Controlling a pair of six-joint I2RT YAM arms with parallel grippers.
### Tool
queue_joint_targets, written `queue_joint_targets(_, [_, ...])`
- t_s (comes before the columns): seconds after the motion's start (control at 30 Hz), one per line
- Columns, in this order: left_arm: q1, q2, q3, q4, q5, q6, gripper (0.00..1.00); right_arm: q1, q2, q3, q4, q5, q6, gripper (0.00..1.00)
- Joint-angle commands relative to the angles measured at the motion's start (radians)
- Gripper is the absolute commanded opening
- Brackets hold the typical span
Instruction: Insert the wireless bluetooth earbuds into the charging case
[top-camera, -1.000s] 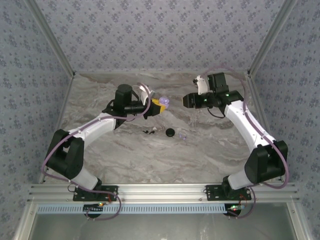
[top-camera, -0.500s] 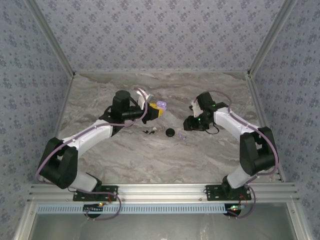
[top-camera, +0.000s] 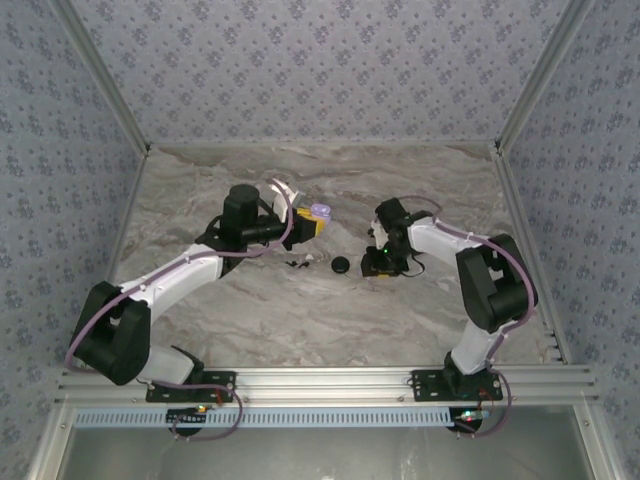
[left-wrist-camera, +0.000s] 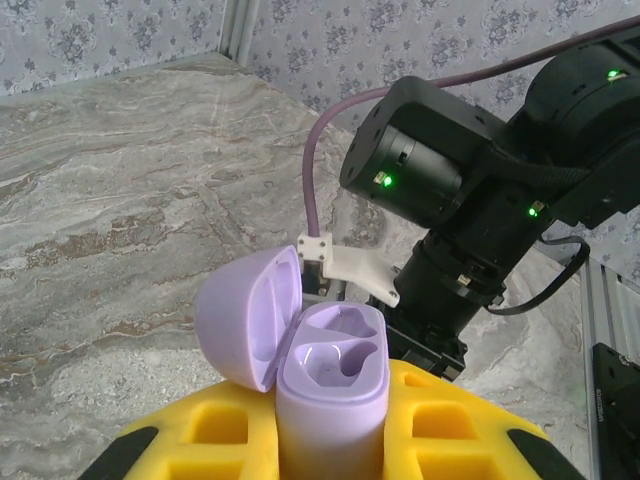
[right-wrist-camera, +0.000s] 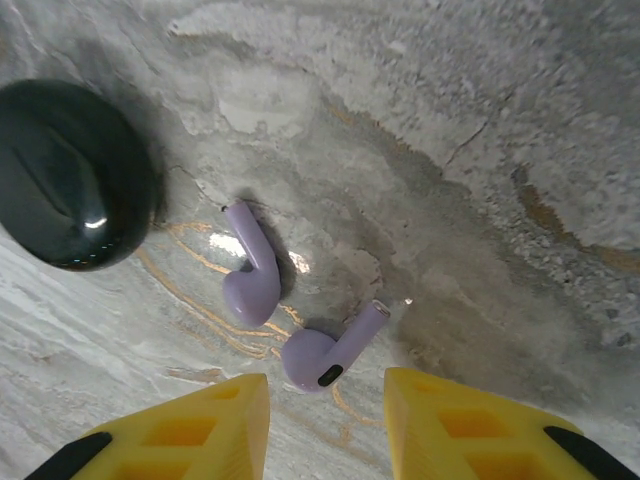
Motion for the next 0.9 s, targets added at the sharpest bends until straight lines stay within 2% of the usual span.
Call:
queue_joint_targets(0.0, [-0.005,-0.022,0.004,-0.004,-0.004,0.005,0.12,0.011,0.02,0.028,-0.032,0.034,0.018,0.36])
queue_joint_targets(0.23, [-0.003,-0.024,0.005,-0.01,-0.004,0.01,0.12,0.018,0.038,0.033,-0.028,0.065,0.03,0.35])
queue_joint_targets(0.47, [-0.004,-0.03,0.001,-0.017,-0.01,0.015,0.12,0.016,0.063,0.064,-0.033,0.113,0.058,0.28])
queue_joint_targets(0.87, [-0.004,-0.028,0.006,-0.025,-0.016,0.023,0.12,-0.05,0.106,0.137,-0.003,0.144,0.106,0.23])
